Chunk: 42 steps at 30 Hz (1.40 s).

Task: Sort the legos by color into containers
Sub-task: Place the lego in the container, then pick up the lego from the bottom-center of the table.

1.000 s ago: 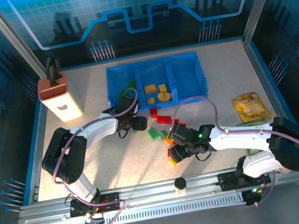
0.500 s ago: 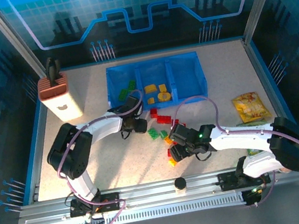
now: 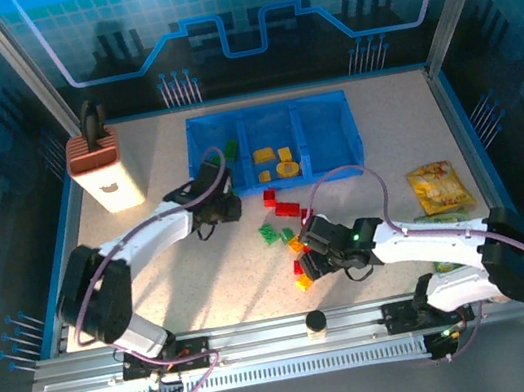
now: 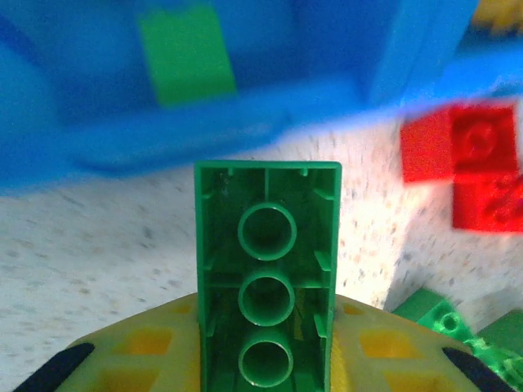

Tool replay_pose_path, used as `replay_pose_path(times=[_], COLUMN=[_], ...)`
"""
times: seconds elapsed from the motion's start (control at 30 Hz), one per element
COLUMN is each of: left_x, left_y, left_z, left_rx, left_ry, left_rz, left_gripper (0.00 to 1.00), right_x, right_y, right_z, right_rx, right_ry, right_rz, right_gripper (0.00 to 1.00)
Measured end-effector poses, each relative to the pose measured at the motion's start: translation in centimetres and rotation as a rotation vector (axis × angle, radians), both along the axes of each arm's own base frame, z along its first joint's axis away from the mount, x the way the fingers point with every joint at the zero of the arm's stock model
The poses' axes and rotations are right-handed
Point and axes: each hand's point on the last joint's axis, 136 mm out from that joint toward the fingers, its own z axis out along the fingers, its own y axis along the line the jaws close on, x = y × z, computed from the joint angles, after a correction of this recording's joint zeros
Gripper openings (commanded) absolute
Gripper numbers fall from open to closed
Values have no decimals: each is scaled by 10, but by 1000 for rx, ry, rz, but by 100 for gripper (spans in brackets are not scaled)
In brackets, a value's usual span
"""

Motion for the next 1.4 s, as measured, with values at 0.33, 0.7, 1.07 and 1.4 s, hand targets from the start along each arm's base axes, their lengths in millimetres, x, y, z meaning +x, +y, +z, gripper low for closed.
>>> replay_pose_path(times=[0.33, 0.7, 1.07, 1.4], left_x=[88, 115, 68, 9], left_y=[15, 21, 28, 44], left_z=[67, 41, 93, 88], left_rx=[-67, -21, -132, -193], left_ry=[-145, -65, -170, -186], left_rz=[121, 140, 138, 162], left_gripper=[32, 74, 75, 74], right_x=[2, 4, 22, 45], right_y=[-1, -2, 3, 8], right_z=[2, 5, -4, -15], right_rx=[8, 23, 4, -11], right_ry=[-4, -9, 18, 34], right_rz=[-12, -38, -112, -155], right_gripper=[77, 81, 65, 54])
